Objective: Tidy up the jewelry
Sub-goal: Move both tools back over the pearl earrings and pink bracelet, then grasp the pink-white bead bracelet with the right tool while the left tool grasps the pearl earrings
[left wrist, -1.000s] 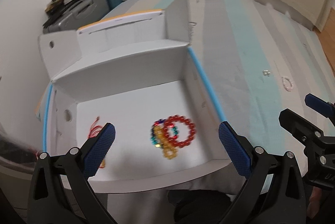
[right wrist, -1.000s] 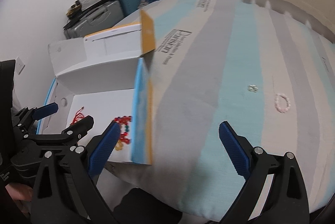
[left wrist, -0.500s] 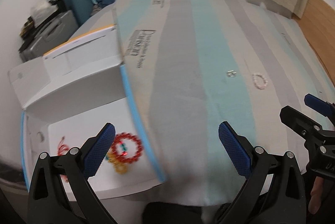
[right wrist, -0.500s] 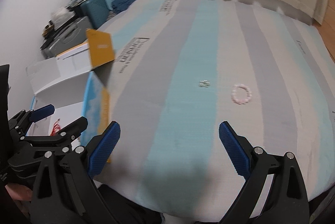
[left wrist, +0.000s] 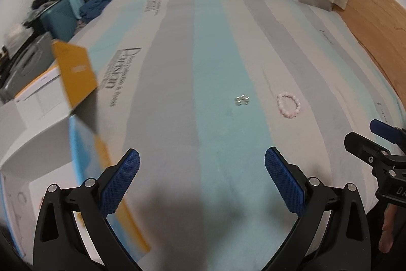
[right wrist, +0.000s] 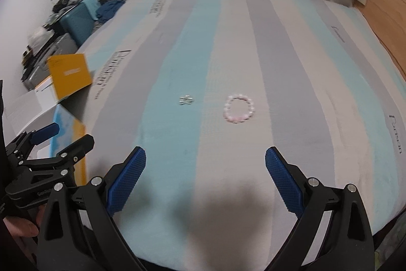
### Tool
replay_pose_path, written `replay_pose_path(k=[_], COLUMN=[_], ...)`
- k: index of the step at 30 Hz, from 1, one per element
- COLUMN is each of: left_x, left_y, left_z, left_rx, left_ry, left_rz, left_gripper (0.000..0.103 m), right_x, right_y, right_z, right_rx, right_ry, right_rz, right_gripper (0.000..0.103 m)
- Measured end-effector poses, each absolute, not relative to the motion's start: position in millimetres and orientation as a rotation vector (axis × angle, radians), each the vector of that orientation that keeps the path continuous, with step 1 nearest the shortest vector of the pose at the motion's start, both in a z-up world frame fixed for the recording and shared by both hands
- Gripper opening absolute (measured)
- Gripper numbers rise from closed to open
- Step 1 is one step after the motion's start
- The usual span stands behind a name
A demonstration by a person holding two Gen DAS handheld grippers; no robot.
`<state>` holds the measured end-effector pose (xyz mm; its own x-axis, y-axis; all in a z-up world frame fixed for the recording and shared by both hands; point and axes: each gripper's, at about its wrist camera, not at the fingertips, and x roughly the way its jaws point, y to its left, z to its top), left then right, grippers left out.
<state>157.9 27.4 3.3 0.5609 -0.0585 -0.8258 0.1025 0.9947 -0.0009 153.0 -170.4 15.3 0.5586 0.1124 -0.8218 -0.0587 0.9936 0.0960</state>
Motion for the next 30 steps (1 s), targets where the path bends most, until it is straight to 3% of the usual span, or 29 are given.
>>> replay_pose_path(k=[19, 27, 30], left_x=[285, 323, 332], left_y=[-28, -46, -50], left_z=[-91, -124, -135], left_rx=[0.089, 0.111, 0.107], left_ry=[1.044, 1.066, 1.087], left_rz=[-0.177, -0.218, -0.231], left_gripper=[0.097, 0.096, 0.087], right_x=[268, 308, 319], right_y=[-230, -230, -227], right_z=[-86, -117, -130], right_rx=[0.053, 0.038, 0.032], right_ry=[1.106, 1.147, 1.172], right_rz=[0.025, 0.036, 0.047], right_gripper=[0.091, 0.083, 0.078])
